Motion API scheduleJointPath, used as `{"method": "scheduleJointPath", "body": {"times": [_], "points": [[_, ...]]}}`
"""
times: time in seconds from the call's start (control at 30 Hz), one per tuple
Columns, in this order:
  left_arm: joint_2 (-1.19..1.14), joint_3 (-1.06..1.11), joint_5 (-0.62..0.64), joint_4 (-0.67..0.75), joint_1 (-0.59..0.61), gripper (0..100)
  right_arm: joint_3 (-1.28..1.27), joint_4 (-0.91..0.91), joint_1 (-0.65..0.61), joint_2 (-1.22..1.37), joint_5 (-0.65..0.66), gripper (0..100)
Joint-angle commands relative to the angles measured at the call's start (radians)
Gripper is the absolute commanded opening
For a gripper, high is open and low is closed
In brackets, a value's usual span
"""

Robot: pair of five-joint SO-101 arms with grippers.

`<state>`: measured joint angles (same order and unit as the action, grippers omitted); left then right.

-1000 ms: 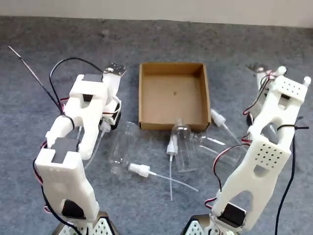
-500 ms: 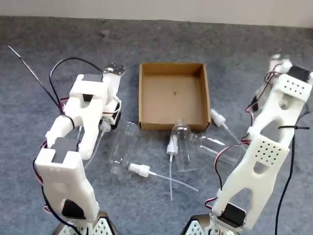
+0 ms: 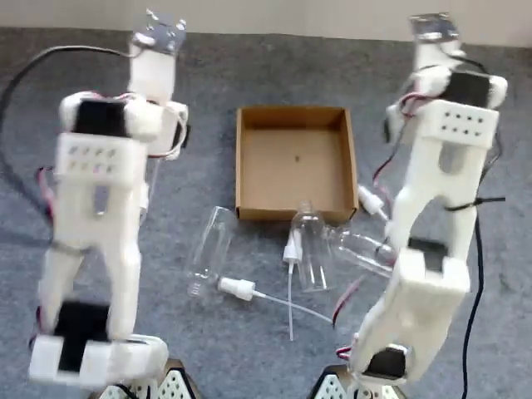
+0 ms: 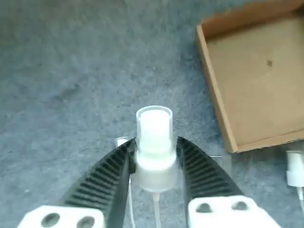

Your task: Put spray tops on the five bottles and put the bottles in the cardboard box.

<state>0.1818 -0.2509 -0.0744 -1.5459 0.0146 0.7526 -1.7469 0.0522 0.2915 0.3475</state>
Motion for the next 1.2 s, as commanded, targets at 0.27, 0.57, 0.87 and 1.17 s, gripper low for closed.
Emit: {"method": "scheduleJointPath", "body": {"times": [0.27,0.57,0.87,1.17], "points": [[0.616,0.137,0.052,-0.092,-0.021,0,-0.934,0.366,-0.429,-0.862,-0.101,0.4],[0.937,0.582,0.215,0.330,-0.021,0,-1.124,0.622,-0.591,-0.843,-0.101,0.4],[1.144,0.878,0.381,0.683,-0.021,0,-1.372,0.806,-0.750,-1.010,-0.109,0.4],[1.257,1.082,0.609,0.844,-0.015,0,-1.733,1.113,-0.860,-1.142,-0.107,0.4]]}}
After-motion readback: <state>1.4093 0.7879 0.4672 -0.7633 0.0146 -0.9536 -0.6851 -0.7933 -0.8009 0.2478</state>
